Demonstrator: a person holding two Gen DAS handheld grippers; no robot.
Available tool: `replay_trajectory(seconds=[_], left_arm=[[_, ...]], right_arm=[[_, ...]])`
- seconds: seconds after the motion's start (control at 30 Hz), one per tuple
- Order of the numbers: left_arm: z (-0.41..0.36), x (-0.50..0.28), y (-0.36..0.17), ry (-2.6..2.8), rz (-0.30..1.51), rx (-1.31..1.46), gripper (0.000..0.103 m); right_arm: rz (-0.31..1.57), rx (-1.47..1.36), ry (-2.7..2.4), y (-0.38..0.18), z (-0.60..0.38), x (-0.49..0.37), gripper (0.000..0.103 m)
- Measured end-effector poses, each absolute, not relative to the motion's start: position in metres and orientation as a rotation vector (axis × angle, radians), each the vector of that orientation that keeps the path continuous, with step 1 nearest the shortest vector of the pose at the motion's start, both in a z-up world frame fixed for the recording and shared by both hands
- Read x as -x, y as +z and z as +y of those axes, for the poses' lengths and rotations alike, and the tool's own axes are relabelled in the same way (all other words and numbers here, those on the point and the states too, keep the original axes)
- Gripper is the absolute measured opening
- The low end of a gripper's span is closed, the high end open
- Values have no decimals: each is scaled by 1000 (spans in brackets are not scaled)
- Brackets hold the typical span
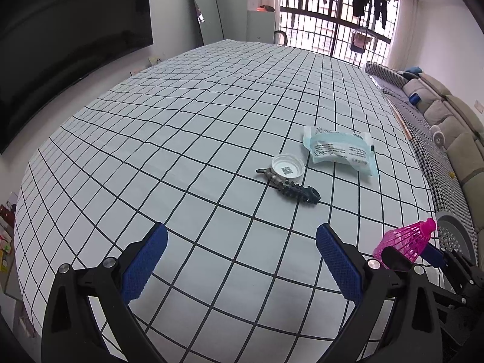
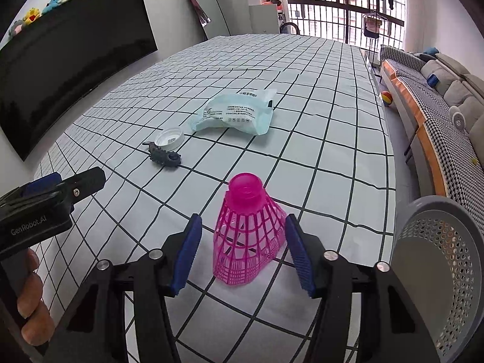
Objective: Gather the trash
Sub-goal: 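Lift the pink shuttlecock with the right gripper toward the basket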
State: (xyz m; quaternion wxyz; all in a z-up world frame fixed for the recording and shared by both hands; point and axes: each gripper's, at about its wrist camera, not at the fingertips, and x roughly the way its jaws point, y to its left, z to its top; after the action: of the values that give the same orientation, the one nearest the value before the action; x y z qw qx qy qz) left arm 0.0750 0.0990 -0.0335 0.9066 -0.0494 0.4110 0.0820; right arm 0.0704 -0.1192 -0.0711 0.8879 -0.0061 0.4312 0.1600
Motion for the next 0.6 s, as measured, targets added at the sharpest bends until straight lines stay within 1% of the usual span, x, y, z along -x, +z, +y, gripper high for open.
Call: replay_trajectory(seconds=[0.07, 0.1, 0.17, 0.6], left_arm=[[97, -78, -34, 166, 854, 100, 97], [96, -79, -34, 163, 859, 102, 97], [94, -83, -36, 158, 870, 104, 97], [66, -129, -47, 168, 913, 76, 97]], right_arm=[[897, 12, 335, -71, -120, -70, 40], [895, 3, 338, -71, -122, -69, 36], [893, -19, 341, -68, -128, -68, 34], [820, -141, 328, -45, -177, -41, 34]])
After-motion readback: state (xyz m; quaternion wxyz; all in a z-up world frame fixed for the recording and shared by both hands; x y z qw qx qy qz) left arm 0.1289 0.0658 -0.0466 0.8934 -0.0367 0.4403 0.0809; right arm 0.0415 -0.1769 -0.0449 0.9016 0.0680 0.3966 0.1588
